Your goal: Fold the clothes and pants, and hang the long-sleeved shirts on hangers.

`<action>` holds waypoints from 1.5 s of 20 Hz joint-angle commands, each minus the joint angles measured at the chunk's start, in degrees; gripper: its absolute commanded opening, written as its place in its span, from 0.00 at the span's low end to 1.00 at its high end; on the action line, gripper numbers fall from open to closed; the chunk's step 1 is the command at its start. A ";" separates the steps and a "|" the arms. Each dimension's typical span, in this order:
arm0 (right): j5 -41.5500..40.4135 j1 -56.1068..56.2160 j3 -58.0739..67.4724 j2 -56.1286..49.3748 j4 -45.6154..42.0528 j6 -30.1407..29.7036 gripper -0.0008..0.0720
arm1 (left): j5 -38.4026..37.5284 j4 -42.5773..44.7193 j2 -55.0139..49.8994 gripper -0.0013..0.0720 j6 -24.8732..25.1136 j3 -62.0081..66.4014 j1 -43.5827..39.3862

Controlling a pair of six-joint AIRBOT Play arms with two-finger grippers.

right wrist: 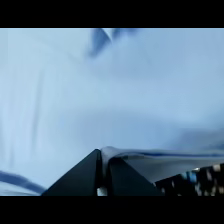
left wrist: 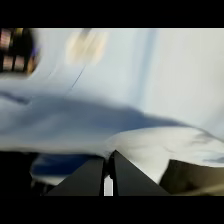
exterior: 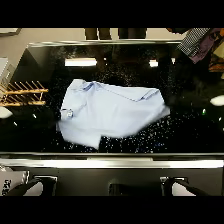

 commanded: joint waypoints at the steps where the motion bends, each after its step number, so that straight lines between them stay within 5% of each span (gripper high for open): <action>1: -5.53 2.99 17.33 4.42 -1.51 4.57 0.06 | 0.76 -0.20 0.15 0.04 -0.28 20.96 -0.02; 7: -5.05 2.99 37.88 21.11 -15.78 13.49 0.06 | 0.66 10.86 6.84 0.04 -10.08 50.29 0.00; 12: -4.72 2.99 38.42 37.20 -27.52 24.48 0.06 | 0.55 25.11 20.33 0.04 -18.49 52.28 0.00; 16: -5.11 2.99 38.42 40.92 -33.83 30.99 0.06 | -0.81 30.77 25.00 0.04 -19.93 52.26 -0.02; 20: 2.03 2.99 38.42 35.56 -33.40 35.76 0.06 | -4.48 28.79 23.23 0.04 -19.02 48.81 -0.02; 25: 18.32 3.02 38.36 15.65 -27.30 34.62 0.06 | -3.26 16.33 12.11 0.04 -7.76 35.54 -0.07; 30: 15.87 3.02 38.36 -10.88 -27.52 30.23 0.06 | 7.74 13.20 -9.42 0.04 -1.88 29.83 -2.36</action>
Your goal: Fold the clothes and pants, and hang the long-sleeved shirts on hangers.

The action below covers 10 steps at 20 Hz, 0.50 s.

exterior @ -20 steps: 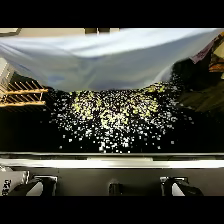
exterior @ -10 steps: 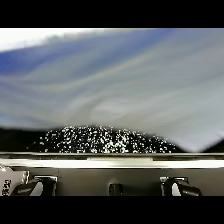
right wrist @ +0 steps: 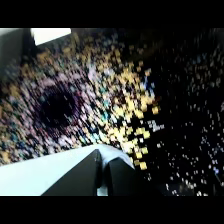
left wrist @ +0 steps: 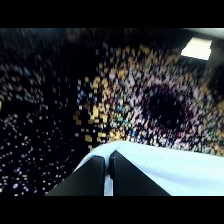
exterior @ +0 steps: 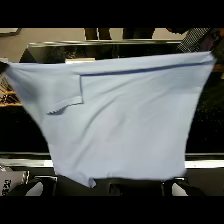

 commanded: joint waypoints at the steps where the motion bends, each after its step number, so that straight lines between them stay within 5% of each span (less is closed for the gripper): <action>1: -1.81 0.02 0.04 -18.43 1.38 -1.81 0.06 | 9.38 -3.56 -16.00 0.04 5.11 -2.89 -2.69; 5: -15.37 0.02 0.07 -32.37 6.38 -6.19 0.06 | 21.62 -4.81 -32.81 0.04 7.10 -0.70 -6.93; 10: -16.68 0.02 0.11 -35.82 6.91 -7.17 0.06 | 19.52 -4.63 -39.95 0.04 7.08 4.66 -7.13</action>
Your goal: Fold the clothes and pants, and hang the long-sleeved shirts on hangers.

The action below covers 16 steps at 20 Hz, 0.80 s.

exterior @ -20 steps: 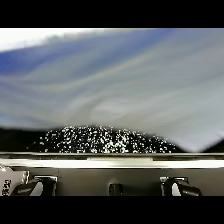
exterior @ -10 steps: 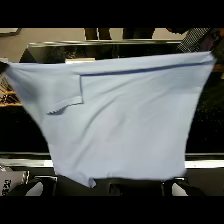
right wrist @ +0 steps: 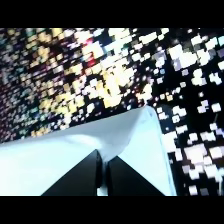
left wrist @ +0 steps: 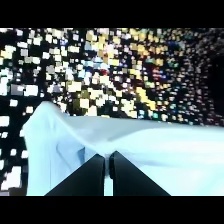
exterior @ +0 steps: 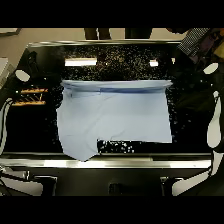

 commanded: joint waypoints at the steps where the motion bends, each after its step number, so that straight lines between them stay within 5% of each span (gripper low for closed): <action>1: 1.22 0.02 0.09 -2.54 0.87 -1.01 0.06 | -1.57 -0.28 -3.89 0.04 0.55 1.95 -0.20; 8: 19.34 0.02 0.09 -2.45 -5.77 1.95 0.06 | -22.03 1.99 -3.58 0.04 0.57 1.92 1.25; 16: 21.86 0.02 0.02 -4.15 -7.32 2.62 0.06 | -24.90 2.56 -6.34 0.04 0.52 1.79 0.85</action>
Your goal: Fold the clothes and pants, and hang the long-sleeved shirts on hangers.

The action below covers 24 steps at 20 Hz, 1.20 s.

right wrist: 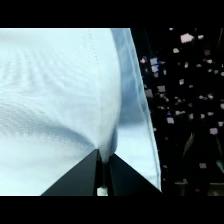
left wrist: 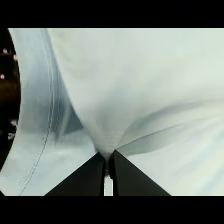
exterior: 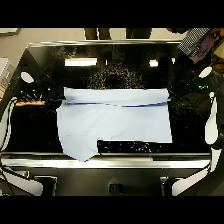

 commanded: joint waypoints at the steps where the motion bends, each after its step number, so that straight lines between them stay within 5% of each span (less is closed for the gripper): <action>1: 1.70 0.04 -0.02 -1.38 -0.63 0.42 0.06 | -2.12 0.24 -1.84 0.04 -0.02 -0.04 -0.11; 5: 3.50 0.04 -0.02 -3.54 -0.61 0.61 0.09 | -5.27 0.24 -4.68 0.05 -0.02 -0.02 -0.09; 6: 4.15 0.04 -0.02 -4.02 -0.72 0.61 0.18 | -5.22 0.24 -4.83 0.05 -0.09 -0.02 -0.09; 7: 4.81 0.04 -0.02 -4.20 -1.36 0.61 0.24 | -5.05 0.24 -4.74 0.13 -0.09 0.09 -0.09; 10: 8.22 0.02 0.04 -3.28 -6.86 1.03 0.63 | -6.82 0.50 -3.69 0.57 -0.20 2.27 0.39; 11: 9.81 0.02 0.04 -2.21 -10.27 1.01 0.72 | -8.37 1.36 -2.73 0.62 -0.20 3.58 0.87; 13: 9.92 -1.22 0.02 1.86 -12.87 1.25 0.74 | -11.56 4.07 0.68 0.62 -0.17 5.33 2.40; 17: 7.06 -7.30 -3.30 13.14 -4.74 -3.98 0.73 | -14.60 6.12 13.46 0.61 -0.66 -0.57 7.89; 24: 3.74 -13.11 -27.78 29.64 5.07 -7.61 0.73 | -9.18 -1.97 42.45 0.61 -0.46 -45.40 16.94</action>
